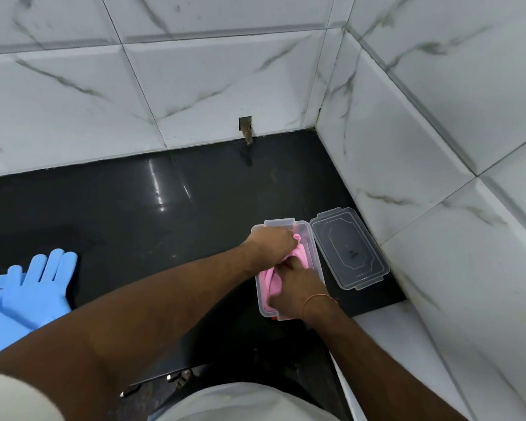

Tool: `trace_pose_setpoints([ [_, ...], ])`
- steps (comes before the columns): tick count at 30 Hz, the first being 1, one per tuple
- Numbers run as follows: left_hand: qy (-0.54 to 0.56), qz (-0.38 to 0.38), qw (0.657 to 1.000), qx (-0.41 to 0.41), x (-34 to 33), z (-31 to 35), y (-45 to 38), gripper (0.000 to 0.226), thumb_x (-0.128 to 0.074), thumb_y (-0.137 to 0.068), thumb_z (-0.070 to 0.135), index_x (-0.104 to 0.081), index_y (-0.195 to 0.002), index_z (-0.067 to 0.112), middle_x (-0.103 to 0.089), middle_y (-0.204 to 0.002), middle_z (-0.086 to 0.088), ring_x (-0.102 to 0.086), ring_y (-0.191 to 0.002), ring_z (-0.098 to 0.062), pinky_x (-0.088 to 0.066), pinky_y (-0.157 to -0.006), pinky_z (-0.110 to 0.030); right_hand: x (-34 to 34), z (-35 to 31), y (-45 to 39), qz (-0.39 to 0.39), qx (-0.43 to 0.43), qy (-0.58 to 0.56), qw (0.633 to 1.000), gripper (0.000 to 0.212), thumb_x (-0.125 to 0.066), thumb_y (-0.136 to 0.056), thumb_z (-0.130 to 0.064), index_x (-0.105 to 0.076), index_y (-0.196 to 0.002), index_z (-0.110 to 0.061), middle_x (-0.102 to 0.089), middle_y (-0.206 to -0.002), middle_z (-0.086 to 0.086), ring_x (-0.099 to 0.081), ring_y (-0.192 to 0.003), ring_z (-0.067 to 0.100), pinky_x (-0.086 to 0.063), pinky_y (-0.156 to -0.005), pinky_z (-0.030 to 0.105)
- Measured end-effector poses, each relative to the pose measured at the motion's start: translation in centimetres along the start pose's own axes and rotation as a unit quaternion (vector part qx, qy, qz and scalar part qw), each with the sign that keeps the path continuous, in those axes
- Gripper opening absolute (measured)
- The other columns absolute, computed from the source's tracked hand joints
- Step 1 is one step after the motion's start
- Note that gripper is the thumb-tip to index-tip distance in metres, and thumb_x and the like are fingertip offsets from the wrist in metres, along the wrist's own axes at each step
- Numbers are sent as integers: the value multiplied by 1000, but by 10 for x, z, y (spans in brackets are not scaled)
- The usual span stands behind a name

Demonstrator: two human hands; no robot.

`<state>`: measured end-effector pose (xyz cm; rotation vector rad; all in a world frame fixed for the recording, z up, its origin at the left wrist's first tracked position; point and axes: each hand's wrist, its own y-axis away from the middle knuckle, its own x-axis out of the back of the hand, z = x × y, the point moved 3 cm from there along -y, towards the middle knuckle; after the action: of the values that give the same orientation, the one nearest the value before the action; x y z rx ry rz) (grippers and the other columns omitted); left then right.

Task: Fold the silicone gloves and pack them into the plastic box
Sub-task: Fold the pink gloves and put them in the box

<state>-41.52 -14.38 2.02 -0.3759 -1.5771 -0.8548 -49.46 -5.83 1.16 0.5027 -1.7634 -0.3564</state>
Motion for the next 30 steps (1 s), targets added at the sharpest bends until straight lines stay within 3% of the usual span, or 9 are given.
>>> trace_pose_setpoints([
  [5, 26, -22, 999, 13, -3, -7, -5, 35, -46, -119, 25, -69, -140, 9, -75, -137, -9, -72, -128, -28, -60, -110, -47, -3, 0, -2, 21, 13, 5, 1000, 69, -74, -87, -44, -52, -149, -25, -56, -150, 3, -64, -123, 29, -52, -109, 46],
  [10, 193, -25, 977, 82, -7, -11, -5, 49, -32, -121, 35, -73, -136, 11, -77, -134, -8, -72, -124, -25, -54, -116, -42, 0, -3, 0, 32, -2, 4, 999, 68, -70, -88, -44, -50, -150, -26, -53, -151, 5, -63, -123, 34, -54, -108, 48],
  [13, 220, -26, 972, 74, -5, -11, 1, 41, -40, -119, 33, -68, -145, 18, -72, -144, -8, -68, -131, -28, -49, -118, -40, 1, -6, 4, 38, -9, -6, 999, 69, -73, -84, -49, -54, -146, -27, -57, -147, 3, -65, -120, 33, -55, -106, 47],
  [19, 210, 76, 974, 24, 7, -18, 39, 33, -53, -114, 32, -75, -135, 18, -79, -130, -7, -73, -118, -27, -58, -107, -46, 2, 1, 9, 35, -5, 39, 999, 55, -72, -83, -43, -62, -132, -21, -65, -133, 6, -70, -105, 31, -58, -95, 41],
  [21, 199, 105, 974, 11, 4, -23, 54, 33, -59, -111, 30, -73, -140, 21, -76, -140, -3, -67, -128, -24, -53, -114, -43, 5, -10, 7, 42, -32, 9, 999, 55, -71, -88, -36, -58, -140, -20, -64, -137, 6, -69, -112, 30, -57, -99, 39],
  [24, 235, 150, 960, 21, -4, -34, 89, 38, -56, -112, 29, -66, -148, 22, -67, -152, 0, -57, -142, -20, -41, -125, -38, 14, -13, 15, 119, -163, -53, 978, 56, -65, -96, -12, -52, -150, -22, -59, -150, 2, -60, -133, 22, -51, -111, 33],
  [26, 257, 182, 949, 35, -9, -41, 114, 40, -56, -111, 23, -64, -150, 22, -63, -155, 1, -52, -146, -17, -39, -127, -36, 22, -39, 20, 214, -85, 3, 973, 58, -67, -99, -23, -49, -154, -18, -52, -157, 10, -50, -144, 29, -46, -118, 42],
  [28, 269, 201, 940, 57, -18, -52, 142, 44, -58, -108, 19, -61, -152, 22, -58, -157, 3, -49, -148, -17, -41, -127, -35, 22, -64, 34, 260, 30, -8, 965, 54, -68, -100, -32, -55, -149, -14, -57, -150, 12, -57, -135, 30, -48, -116, 45],
  [30, 275, 209, 935, 78, -26, -62, 166, 46, -62, -106, 18, -60, -152, 20, -56, -157, 3, -47, -148, -18, -43, -124, -34, 23, -94, 34, 286, 63, -62, 954, 47, -65, -101, -32, -59, -144, -15, -60, -144, 9, -61, -126, 24, -52, -111, 42],
])
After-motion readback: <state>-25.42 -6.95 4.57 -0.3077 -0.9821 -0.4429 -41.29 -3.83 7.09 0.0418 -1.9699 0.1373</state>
